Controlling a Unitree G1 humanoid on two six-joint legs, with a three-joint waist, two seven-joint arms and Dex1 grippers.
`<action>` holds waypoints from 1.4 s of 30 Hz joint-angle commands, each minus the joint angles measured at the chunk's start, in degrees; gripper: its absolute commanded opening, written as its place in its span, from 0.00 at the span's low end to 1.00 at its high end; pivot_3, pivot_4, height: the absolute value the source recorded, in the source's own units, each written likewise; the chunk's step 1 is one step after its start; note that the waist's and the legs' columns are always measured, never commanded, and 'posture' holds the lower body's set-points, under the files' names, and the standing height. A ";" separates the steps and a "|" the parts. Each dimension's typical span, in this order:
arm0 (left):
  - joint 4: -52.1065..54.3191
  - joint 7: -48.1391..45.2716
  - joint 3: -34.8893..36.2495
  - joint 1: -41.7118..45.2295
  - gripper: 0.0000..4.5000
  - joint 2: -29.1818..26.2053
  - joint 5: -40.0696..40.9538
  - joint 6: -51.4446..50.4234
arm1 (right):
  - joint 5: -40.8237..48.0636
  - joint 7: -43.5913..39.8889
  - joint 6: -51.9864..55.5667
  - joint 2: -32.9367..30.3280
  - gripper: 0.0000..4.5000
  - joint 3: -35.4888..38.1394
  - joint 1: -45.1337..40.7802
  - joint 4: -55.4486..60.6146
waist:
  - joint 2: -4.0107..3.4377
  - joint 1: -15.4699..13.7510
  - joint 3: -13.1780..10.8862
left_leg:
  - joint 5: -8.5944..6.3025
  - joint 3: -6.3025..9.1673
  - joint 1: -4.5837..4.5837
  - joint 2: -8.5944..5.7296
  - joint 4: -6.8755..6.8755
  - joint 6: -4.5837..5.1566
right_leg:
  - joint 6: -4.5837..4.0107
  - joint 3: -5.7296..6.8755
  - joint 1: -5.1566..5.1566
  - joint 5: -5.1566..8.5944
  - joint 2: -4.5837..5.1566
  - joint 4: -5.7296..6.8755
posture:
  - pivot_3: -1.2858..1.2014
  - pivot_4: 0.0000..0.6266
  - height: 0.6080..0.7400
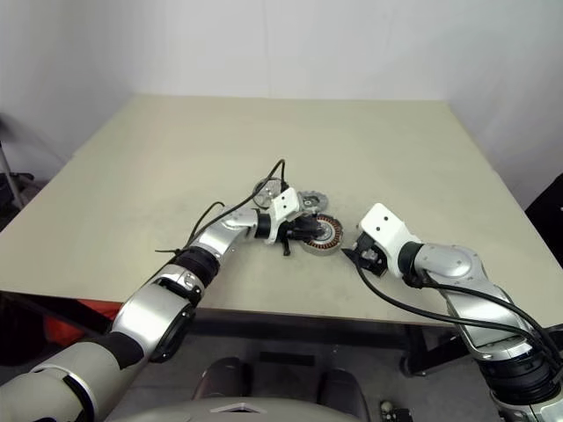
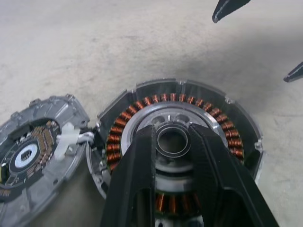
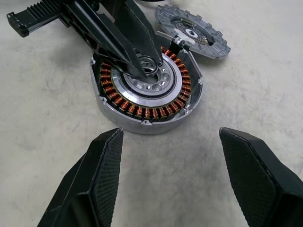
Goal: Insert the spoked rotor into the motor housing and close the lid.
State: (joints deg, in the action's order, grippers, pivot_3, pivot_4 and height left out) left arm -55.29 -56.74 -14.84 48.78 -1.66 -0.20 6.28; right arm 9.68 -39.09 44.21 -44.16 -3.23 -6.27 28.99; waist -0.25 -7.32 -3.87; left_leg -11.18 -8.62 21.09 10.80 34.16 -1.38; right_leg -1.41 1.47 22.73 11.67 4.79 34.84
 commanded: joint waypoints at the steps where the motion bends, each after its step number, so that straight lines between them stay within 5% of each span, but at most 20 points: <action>1: -0.04 0.01 0.70 1.67 0.16 0.23 -0.29 0.76 | 0.27 0.53 -0.71 0.09 0.74 1.39 -0.42 1.03 | 0.00 -0.06 0.00 | 0.00 0.00 -0.01 -0.02 0.00 0.00 | 0.00 0.00 -0.01 0.00 0.03 0.00 | 0.52 0.00 1.00; 17: -1.36 -0.94 1.51 2.34 0.16 1.05 -0.25 -0.21 | 0.05 1.00 -0.89 0.50 0.74 0.88 -0.84 0.22 | 0.00 -0.08 0.00 | 0.00 0.02 -0.02 -0.07 0.00 -0.01 | 0.01 0.01 -0.02 0.00 0.09 0.00 | 0.52 0.00 1.00; 20: -1.50 0.05 1.78 2.61 0.37 1.03 -0.58 -0.01 | -0.10 1.16 -0.83 0.75 0.74 0.48 -1.20 0.10 | 0.00 -0.09 0.00 | 0.00 0.02 -0.02 -0.07 0.00 0.00 | 0.01 0.01 -0.02 0.00 0.09 0.00 | 0.52 0.00 1.00; 34: 3.74 1.35 6.06 1.04 0.37 -2.10 2.21 -0.72 | 0.58 2.93 -1.05 5.34 0.74 0.41 -6.28 -1.60 | -0.01 0.05 0.00 | 0.01 0.02 -0.04 -0.04 -0.01 -0.02 | 0.01 0.03 -0.01 0.00 0.08 0.03 | 0.52 0.00 1.00; 37: 8.14 1.95 7.82 -0.96 0.38 -3.71 3.73 -2.85 | -0.19 4.13 -1.47 8.03 0.60 -1.26 -8.64 -4.85 | -0.02 0.16 0.01 | 0.02 0.02 -0.05 -0.04 -0.01 -0.04 | 0.00 0.04 0.00 -0.01 0.09 0.04 | 0.52 0.00 1.00; 42: 14.51 3.13 8.60 -5.19 0.38 -6.31 4.32 -5.65 | -1.04 4.72 -3.05 10.93 0.20 -3.67 -11.12 -9.91 | -0.03 0.20 0.01 | 0.03 0.00 -0.02 -0.04 -0.03 -0.06 | 0.00 0.05 0.01 -0.01 0.09 0.02 | 0.52 0.00 1.00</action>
State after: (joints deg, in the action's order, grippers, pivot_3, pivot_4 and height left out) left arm -44.51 -54.20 -7.02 43.96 -7.30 3.04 1.46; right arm 9.14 -34.75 42.72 -33.73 -6.59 -15.55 19.73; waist -0.28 -7.12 -3.86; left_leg -11.15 -8.62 21.10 10.77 34.13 -1.45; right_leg -1.41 1.51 22.77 11.67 4.88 34.85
